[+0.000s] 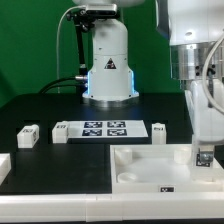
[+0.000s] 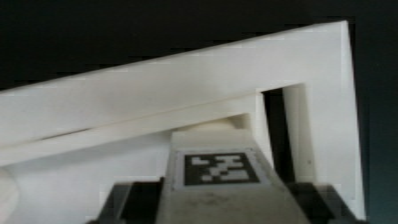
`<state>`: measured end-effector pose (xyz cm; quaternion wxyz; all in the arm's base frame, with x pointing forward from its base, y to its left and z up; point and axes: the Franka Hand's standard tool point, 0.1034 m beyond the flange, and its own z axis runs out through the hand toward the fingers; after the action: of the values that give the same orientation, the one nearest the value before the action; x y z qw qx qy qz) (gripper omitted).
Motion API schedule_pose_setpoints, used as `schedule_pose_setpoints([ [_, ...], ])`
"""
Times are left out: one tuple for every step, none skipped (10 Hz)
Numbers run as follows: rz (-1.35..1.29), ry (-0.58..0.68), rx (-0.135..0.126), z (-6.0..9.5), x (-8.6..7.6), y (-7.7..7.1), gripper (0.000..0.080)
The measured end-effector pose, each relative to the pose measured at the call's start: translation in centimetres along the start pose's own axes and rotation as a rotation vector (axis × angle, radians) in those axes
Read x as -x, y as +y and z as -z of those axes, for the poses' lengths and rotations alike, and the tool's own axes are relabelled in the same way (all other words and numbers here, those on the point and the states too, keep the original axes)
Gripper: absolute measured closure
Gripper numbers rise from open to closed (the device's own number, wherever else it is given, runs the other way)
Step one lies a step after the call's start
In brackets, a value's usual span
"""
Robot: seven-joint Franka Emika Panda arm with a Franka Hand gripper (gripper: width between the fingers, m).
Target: Assemble one leg
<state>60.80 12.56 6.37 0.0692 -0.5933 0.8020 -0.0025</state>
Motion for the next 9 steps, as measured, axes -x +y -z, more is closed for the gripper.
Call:
schedule_pose_setpoints([
  [-0.075,0.005,-0.002,-0.01,-0.31,-0.09,0.0509],
  [-0.095,0.006,-0.004,0.01,-0.53,-0.13,0.0509],
  [-0.104,0.007,-0.006,0.02,-0.65,-0.17,0.0509],
  [-0.065,0.007,-0.006,0.03,-0.60,-0.14,0.0509],
  [-0.065,0.006,-0.006,0.02,-0.54,-0.11,0.0509],
  [-0.061,0.006,-0.006,0.02,-0.53,-0.10,0.0308],
  [-0.059,0.006,-0.006,0.02,-0.50,-0.08,0.0202],
  [-0.057,0.006,-0.006,0.01,-0.49,-0.08,0.0202],
  [-0.056,0.006,-0.005,0.01,-0.47,-0.07,0.0160],
])
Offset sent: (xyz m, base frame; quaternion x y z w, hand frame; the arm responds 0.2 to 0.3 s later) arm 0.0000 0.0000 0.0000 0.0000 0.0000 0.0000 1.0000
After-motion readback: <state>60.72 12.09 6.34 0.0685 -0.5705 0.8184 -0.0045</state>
